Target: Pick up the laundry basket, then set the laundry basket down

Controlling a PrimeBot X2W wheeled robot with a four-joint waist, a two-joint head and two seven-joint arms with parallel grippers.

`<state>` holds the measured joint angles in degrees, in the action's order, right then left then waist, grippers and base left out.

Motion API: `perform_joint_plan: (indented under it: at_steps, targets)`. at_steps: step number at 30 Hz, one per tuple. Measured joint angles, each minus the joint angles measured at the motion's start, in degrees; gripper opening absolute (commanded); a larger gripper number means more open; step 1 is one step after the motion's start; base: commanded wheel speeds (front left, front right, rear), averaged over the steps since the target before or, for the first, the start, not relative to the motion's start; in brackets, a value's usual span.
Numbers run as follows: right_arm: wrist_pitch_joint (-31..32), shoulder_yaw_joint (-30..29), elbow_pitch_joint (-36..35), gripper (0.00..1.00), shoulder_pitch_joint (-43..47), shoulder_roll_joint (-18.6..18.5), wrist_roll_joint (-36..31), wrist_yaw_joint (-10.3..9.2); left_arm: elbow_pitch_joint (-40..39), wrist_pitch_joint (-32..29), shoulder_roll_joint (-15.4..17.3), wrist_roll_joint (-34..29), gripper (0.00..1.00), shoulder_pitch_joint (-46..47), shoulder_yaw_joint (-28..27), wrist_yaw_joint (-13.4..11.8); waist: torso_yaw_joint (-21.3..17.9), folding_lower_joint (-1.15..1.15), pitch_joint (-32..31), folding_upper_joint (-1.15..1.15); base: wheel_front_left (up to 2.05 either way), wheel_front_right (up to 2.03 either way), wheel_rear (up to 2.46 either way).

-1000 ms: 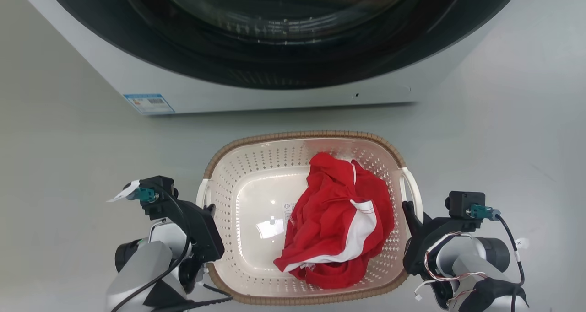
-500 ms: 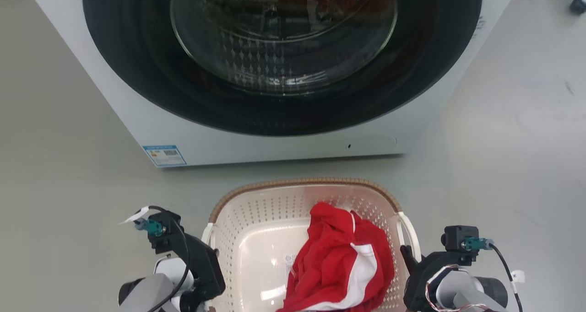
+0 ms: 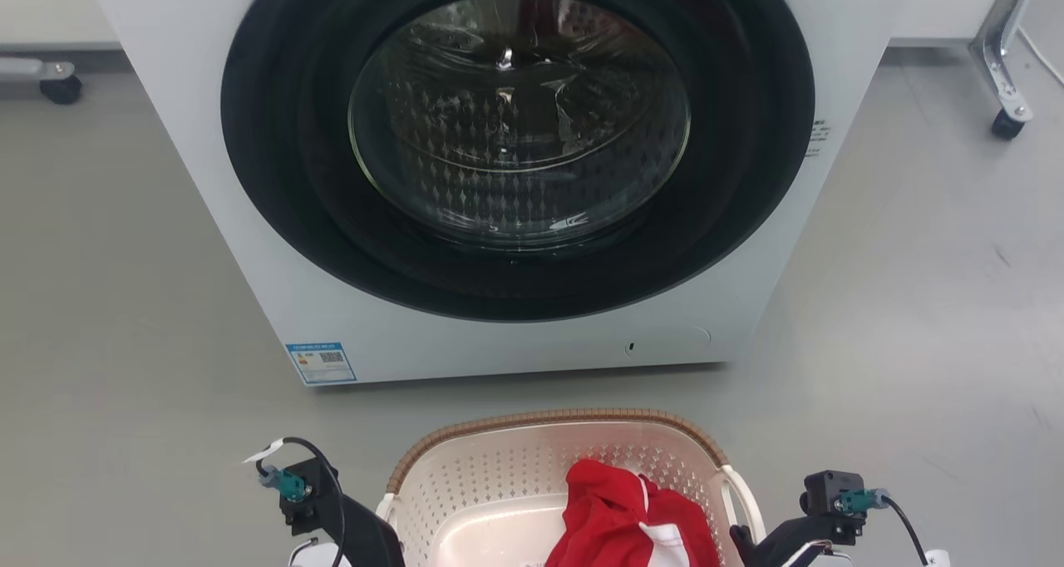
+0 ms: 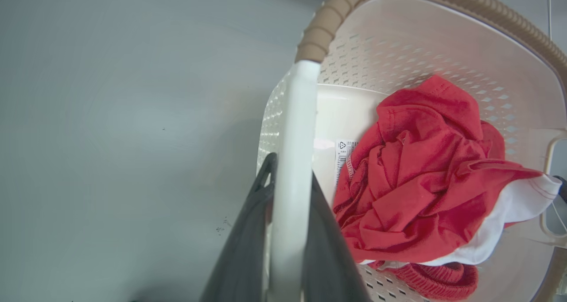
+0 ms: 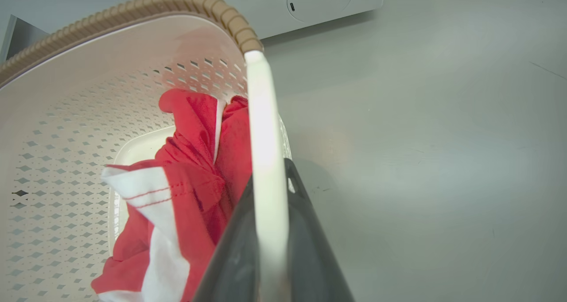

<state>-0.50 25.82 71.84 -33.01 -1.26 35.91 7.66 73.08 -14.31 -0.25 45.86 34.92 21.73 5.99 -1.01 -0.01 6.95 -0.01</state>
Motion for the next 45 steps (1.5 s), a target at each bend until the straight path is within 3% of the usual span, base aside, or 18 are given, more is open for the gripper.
perform_joint_plan:
  at_steps: [22,45]
  targets:
    - [4.09,-0.09,1.27,0.00,6.01,0.15,3.43,0.36,-2.67,-4.45,0.29,5.27,0.00,-6.86,5.01,-3.07,0.49,0.01,-10.23,0.00,0.00,0.00,0.00]
    - [5.55,0.23,1.48,0.00,6.95,0.19,5.04,0.37,-3.00,-5.35,0.33,8.04,0.00,-8.36,7.42,-5.56,0.22,0.01,-11.47,0.01,0.00,0.00,0.00]
